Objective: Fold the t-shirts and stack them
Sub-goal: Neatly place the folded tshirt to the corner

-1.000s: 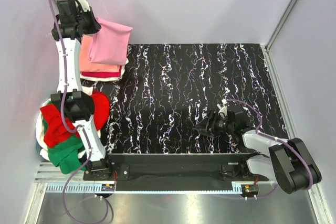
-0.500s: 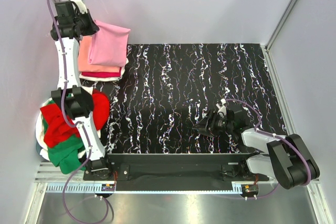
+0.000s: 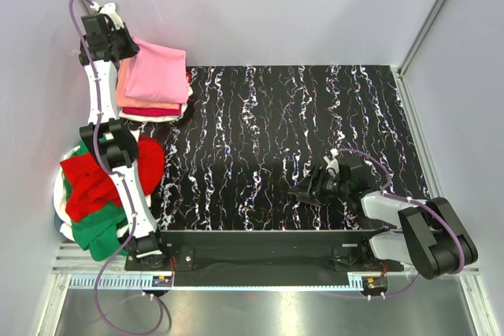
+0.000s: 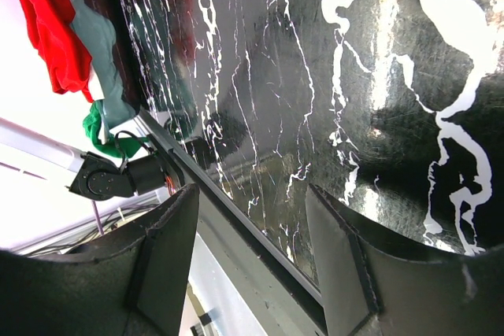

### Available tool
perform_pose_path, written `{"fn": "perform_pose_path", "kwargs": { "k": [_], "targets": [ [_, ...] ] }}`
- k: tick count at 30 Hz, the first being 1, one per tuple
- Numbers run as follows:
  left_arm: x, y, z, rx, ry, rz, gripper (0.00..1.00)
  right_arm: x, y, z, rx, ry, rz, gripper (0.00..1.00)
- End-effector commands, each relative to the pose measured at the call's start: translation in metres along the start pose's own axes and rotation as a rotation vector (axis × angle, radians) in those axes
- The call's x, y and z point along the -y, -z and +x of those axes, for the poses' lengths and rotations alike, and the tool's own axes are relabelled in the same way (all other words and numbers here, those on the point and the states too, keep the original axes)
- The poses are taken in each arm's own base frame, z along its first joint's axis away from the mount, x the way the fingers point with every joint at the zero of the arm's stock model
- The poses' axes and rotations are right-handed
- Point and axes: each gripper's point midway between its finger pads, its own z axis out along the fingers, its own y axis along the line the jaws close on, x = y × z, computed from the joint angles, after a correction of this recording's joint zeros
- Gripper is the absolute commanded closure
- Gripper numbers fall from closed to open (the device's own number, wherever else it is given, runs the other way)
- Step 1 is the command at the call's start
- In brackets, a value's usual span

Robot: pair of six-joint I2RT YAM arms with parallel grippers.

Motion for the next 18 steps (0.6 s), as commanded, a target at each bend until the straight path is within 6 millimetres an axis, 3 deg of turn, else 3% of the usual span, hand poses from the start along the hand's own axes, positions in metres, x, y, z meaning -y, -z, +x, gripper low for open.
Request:
{"fn": "perform_pose_path", "kwargs": {
  "k": [1, 4, 6, 10, 12, 13, 14, 16, 18],
  "targets": [
    [-0.014, -0.011, -0.042, 0.183, -0.066, -0.057, 0.97, -0.019, -0.002, -0.01, 0.014, 0.042, -0.057, 0.36],
    [-0.041, -0.027, -0.038, 0.215, -0.061, -0.134, 0.97, -0.019, -0.003, -0.011, 0.015, 0.04, -0.054, 0.36],
    [-0.051, -0.041, -0.028, 0.213, -0.054, -0.15, 0.97, -0.018, -0.003, -0.011, 0.011, 0.036, -0.053, 0.36],
    [-0.066, -0.062, -0.028, 0.267, -0.079, -0.175, 0.92, -0.018, -0.003, -0.011, 0.013, 0.037, -0.053, 0.36],
    [-0.078, -0.072, -0.02, 0.271, -0.066, -0.221, 0.74, -0.018, -0.003, -0.012, 0.022, 0.034, -0.05, 0.36],
    [-0.089, -0.073, -0.02, 0.293, -0.051, -0.275, 0.39, -0.018, -0.003, -0.012, 0.02, 0.032, -0.049, 0.36],
    [-0.094, -0.073, -0.019, 0.297, -0.047, -0.298, 0.26, -0.018, -0.004, -0.012, 0.018, 0.031, -0.049, 0.36],
    [-0.105, -0.068, -0.021, 0.307, -0.017, -0.374, 0.1, -0.018, -0.003, -0.012, 0.021, 0.03, -0.049, 0.36],
    [-0.101, -0.048, -0.041, 0.343, -0.005, -0.404, 0.03, -0.019, -0.003, -0.012, 0.025, 0.033, -0.051, 0.36]
  ]
}}
